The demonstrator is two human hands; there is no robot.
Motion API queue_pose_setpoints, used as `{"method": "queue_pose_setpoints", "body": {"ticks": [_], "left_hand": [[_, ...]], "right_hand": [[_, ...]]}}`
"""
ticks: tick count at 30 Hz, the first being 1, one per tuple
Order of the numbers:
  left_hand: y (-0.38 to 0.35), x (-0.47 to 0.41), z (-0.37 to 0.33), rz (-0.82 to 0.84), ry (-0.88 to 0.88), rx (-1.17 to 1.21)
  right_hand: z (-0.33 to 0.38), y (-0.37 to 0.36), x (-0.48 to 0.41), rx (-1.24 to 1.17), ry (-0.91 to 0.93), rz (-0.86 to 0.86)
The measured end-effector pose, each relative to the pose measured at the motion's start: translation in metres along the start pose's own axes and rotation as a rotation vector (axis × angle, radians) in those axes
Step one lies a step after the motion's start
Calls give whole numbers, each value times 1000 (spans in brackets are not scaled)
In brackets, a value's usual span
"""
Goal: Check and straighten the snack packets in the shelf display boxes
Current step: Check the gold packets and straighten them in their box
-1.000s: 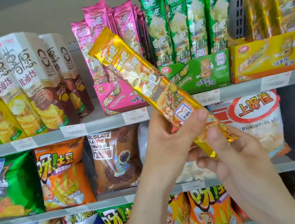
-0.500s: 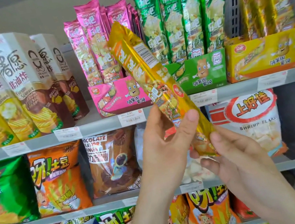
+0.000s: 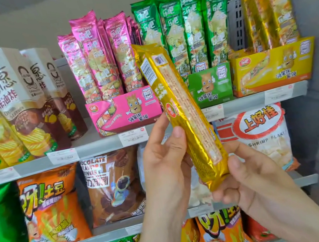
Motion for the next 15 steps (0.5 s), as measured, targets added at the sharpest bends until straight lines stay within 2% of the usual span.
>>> {"method": "queue_pose_setpoints", "body": {"ticks": [4,7,9,11,15], "left_hand": [[-9,2,0,96,38,20],[-10,2,0,155,-4,-125],[-7,0,-1,128,-52,-217],[-4,-2,-2,86,-70,-205],[-2,-2,-3,1,-61,-67]], "right_hand": [[10,2,3,178,111,-132],[15,2,9,437,178,-258],[16,0,13,659,220,-334],[18,-4,17,862,269,-394],[24,-7,23,950,370,-440]]}}
Point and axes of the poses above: each hand's wrist, its own x-axis away from the middle knuckle, its own y-axis out of the back of the hand, z = x × y, the point moved 6 cm from there along -x, towards the middle knuckle, and after that the axes turned 14 degrees about -y, right-handed, at the moved point
